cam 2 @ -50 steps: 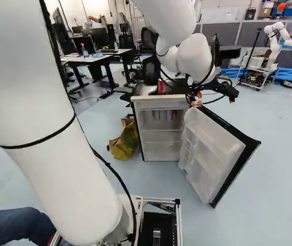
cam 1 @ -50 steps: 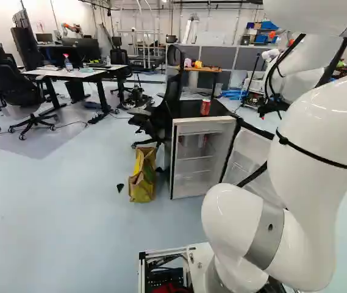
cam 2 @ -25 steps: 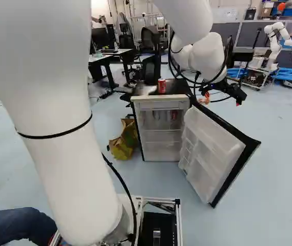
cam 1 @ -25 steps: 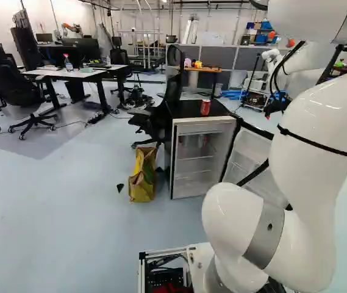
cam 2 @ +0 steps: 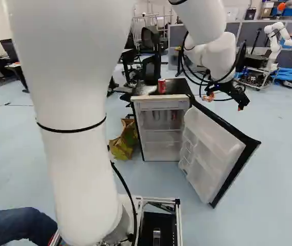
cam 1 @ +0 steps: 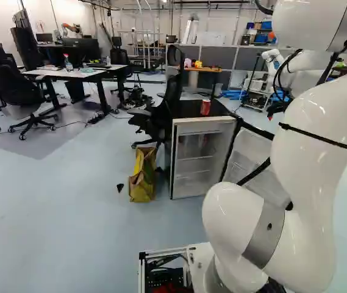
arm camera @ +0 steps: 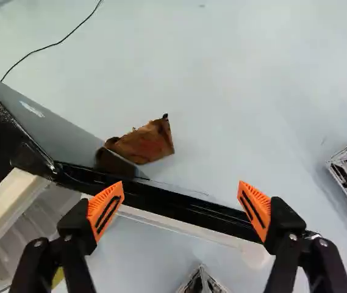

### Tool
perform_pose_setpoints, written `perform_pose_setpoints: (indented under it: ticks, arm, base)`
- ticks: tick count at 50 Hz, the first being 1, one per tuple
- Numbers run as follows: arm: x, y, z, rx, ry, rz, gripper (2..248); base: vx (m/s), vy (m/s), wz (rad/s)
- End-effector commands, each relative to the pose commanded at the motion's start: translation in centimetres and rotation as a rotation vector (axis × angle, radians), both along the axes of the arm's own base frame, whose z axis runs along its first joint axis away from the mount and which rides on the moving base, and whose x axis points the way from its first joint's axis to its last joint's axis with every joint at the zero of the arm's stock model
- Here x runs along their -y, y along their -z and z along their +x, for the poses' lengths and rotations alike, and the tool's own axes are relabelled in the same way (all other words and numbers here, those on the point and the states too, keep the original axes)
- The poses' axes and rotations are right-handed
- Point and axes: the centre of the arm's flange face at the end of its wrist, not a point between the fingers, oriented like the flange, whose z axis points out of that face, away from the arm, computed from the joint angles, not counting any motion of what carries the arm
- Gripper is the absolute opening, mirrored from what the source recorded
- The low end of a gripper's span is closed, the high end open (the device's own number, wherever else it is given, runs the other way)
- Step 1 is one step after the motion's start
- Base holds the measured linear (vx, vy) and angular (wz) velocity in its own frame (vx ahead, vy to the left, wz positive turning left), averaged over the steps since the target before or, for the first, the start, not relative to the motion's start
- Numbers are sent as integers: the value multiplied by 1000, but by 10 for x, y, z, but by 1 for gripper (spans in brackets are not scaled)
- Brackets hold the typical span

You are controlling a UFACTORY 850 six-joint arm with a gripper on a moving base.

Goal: Grab a drink from the fridge

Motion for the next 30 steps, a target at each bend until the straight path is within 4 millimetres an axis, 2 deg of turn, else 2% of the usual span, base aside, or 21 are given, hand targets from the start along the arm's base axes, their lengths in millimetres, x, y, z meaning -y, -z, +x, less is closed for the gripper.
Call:
perform_pose_setpoints:
  ticks: [30]
  arm:
    - [46, 9, 21, -4, 71, 115, 247]
  base:
    - [0, 0, 0]
